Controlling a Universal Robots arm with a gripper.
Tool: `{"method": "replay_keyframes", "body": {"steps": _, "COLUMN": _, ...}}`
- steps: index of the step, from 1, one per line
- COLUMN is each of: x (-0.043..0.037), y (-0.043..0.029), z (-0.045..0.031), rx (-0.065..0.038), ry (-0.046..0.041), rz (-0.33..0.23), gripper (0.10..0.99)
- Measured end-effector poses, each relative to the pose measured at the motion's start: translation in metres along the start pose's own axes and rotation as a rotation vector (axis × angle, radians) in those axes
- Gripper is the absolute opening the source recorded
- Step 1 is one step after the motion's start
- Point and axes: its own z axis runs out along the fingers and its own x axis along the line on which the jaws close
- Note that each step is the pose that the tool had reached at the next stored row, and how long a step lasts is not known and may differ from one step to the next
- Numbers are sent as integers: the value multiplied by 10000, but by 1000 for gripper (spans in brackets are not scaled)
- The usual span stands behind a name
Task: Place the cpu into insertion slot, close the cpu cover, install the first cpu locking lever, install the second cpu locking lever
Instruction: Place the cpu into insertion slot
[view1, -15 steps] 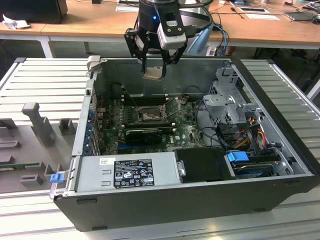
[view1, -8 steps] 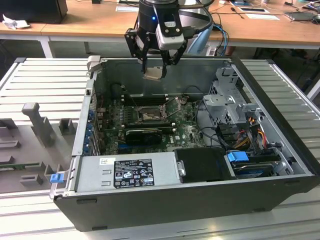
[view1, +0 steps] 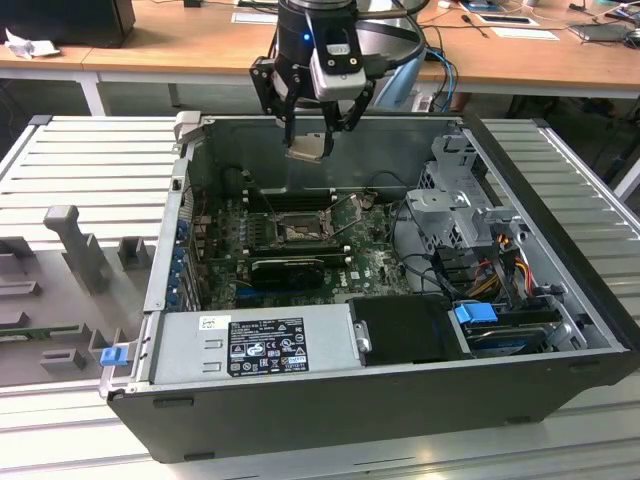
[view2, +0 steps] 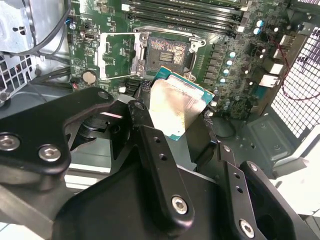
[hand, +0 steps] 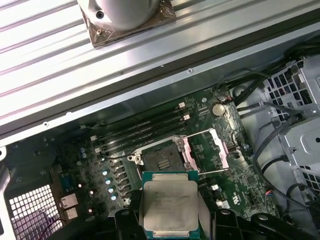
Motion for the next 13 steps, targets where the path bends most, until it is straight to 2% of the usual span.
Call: {"method": "replay_keyframes", "body": {"steps": 13, "x": 3, "y": -2, "z": 9, "rx": -14, "ry": -99, "rz": 1087, "gripper": 529}}
